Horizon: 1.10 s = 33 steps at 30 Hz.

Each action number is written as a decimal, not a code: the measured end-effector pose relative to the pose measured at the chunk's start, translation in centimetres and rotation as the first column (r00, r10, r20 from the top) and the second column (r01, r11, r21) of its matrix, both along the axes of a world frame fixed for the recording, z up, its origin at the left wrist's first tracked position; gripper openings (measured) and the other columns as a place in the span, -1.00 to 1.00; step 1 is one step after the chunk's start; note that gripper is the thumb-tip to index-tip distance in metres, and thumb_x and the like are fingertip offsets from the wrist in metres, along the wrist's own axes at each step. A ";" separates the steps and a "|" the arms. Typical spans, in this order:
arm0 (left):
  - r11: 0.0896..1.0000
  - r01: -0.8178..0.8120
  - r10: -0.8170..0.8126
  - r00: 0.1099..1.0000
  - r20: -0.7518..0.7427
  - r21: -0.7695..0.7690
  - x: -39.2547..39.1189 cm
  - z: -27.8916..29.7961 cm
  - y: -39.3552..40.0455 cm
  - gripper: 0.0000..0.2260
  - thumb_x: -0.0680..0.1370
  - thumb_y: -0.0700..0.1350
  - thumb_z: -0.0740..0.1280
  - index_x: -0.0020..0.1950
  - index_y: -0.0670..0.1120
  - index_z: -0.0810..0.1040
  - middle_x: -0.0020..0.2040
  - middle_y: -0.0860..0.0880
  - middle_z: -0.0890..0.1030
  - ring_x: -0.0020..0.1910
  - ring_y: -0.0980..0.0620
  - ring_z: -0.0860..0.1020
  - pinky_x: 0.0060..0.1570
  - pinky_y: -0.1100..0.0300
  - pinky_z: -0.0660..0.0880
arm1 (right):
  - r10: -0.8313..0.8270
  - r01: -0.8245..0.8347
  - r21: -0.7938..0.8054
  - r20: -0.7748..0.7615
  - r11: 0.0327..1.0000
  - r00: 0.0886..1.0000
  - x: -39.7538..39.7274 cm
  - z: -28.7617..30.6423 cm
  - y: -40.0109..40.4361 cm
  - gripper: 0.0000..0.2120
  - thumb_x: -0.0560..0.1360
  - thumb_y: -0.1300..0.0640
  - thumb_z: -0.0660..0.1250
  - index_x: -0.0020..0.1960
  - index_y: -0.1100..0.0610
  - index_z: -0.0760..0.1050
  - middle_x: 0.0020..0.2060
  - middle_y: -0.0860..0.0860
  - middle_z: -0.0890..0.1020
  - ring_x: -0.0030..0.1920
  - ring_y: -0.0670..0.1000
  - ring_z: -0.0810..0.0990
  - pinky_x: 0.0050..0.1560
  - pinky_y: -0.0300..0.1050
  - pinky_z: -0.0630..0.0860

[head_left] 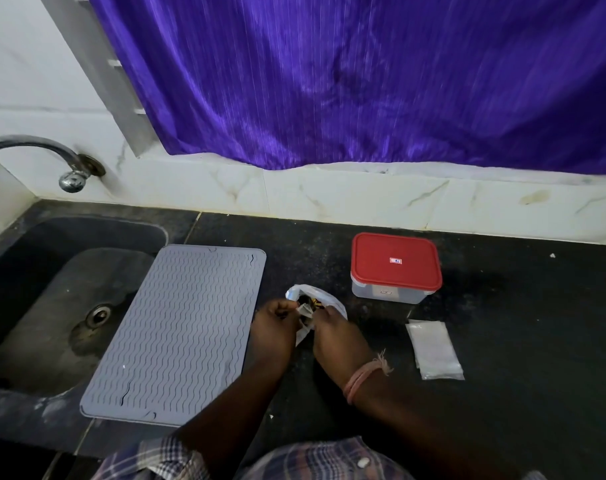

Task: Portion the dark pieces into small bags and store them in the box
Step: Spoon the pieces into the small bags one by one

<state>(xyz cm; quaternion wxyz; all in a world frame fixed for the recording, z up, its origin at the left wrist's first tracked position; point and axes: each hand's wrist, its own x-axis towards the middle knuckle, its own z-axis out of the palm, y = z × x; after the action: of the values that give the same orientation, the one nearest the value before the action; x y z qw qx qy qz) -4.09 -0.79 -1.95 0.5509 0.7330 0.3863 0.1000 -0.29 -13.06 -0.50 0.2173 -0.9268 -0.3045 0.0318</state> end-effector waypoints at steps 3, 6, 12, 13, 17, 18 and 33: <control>0.995 -0.091 0.090 0.996 -0.018 -0.038 0.0 0.0 0.3 -0.88 0.55 -0.21 0.40 -0.02 0.00 0.67 -0.19 0.06 0.72 -0.23 0.17 0.69 -0.10 0.16 0.64 | 0.124 -0.125 -0.006 0.140 0.992 0.982 -0.2 -1.5 -0.8 -0.69 0.26 0.25 0.56 -0.03 0.07 0.61 -0.10 0.00 0.63 -0.29 -0.03 0.63 -0.42 -0.22 0.51; 0.990 -0.131 0.126 0.988 -0.084 -0.056 0.4 -0.3 0.9 -0.88 0.53 -0.21 0.41 -0.02 0.01 0.66 -0.12 0.03 0.72 -0.15 0.09 0.70 -0.02 0.06 0.66 | 0.099 -0.108 0.042 0.175 0.993 0.980 0.1 -2.0 -1.4 -0.71 0.31 0.27 0.50 0.00 0.06 0.59 -0.07 0.00 0.60 -0.30 0.01 0.61 -0.44 -0.16 0.51; 0.994 -0.102 0.094 0.981 -0.169 -0.041 0.9 -0.4 1.0 -0.88 0.58 -0.17 0.34 0.06 -0.01 0.64 -0.04 0.02 0.68 -0.09 0.07 0.64 0.01 0.07 0.62 | -0.191 0.196 0.383 -0.053 0.903 0.980 0.8 -1.4 -1.9 -0.90 0.49 0.29 0.30 -0.10 0.10 0.46 -0.14 0.00 0.53 -0.14 0.00 0.54 -0.14 -0.06 0.53; 0.996 -0.077 0.068 0.977 -0.202 -0.038 1.1 -0.1 1.2 -0.89 0.59 -0.17 0.33 0.05 -0.04 0.63 -0.05 -0.02 0.68 -0.10 0.05 0.63 0.02 0.08 0.60 | -0.238 0.257 0.418 -0.098 0.871 0.966 1.1 -1.4 -2.0 -0.89 0.50 0.28 0.31 -0.13 0.09 0.45 -0.18 -0.01 0.53 -0.15 -0.02 0.52 -0.14 -0.07 0.51; 0.998 0.059 -0.061 0.970 -0.234 -0.015 1.7 -0.1 1.4 -0.88 0.57 -0.19 0.32 0.05 -0.11 0.63 -0.06 -0.12 0.69 -0.18 0.04 0.60 -0.14 0.14 0.57 | -0.287 0.312 0.345 -0.123 0.885 0.950 2.1 -2.0 -2.5 -0.92 0.52 0.22 0.31 -0.14 0.10 0.47 -0.20 0.02 0.56 -0.16 0.00 0.53 -0.14 -0.08 0.50; 0.998 0.068 -0.069 0.968 -0.241 -0.011 1.7 -0.1 1.4 -0.89 0.55 -0.17 0.32 0.02 -0.07 0.62 -0.10 -0.09 0.69 -0.17 0.03 0.62 -0.09 0.06 0.62 | -0.261 0.275 0.292 -0.088 0.916 0.961 2.3 -2.2 -2.3 -0.93 0.54 0.21 0.29 -0.13 0.11 0.48 -0.18 0.03 0.56 -0.15 0.03 0.54 -0.14 -0.06 0.51; 0.980 0.158 -0.196 0.893 -0.406 -0.125 4.5 -1.3 2.0 -0.76 0.59 -0.17 0.30 0.22 -0.16 0.62 -0.03 -0.13 0.65 -0.06 -0.06 0.65 -0.13 0.12 0.58 | -0.222 0.230 0.038 -0.144 0.973 0.964 3.6 -2.7 1.5 -0.87 0.56 0.21 0.24 0.01 0.19 0.55 -0.02 0.11 0.66 -0.02 0.11 0.66 -0.03 -0.08 0.53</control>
<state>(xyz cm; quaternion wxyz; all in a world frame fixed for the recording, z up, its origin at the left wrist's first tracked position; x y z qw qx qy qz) 0.43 1.18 -3.24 0.4948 0.7442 0.4305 -0.1262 3.29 -11.59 -3.20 0.2651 -0.9449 -0.1817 0.0630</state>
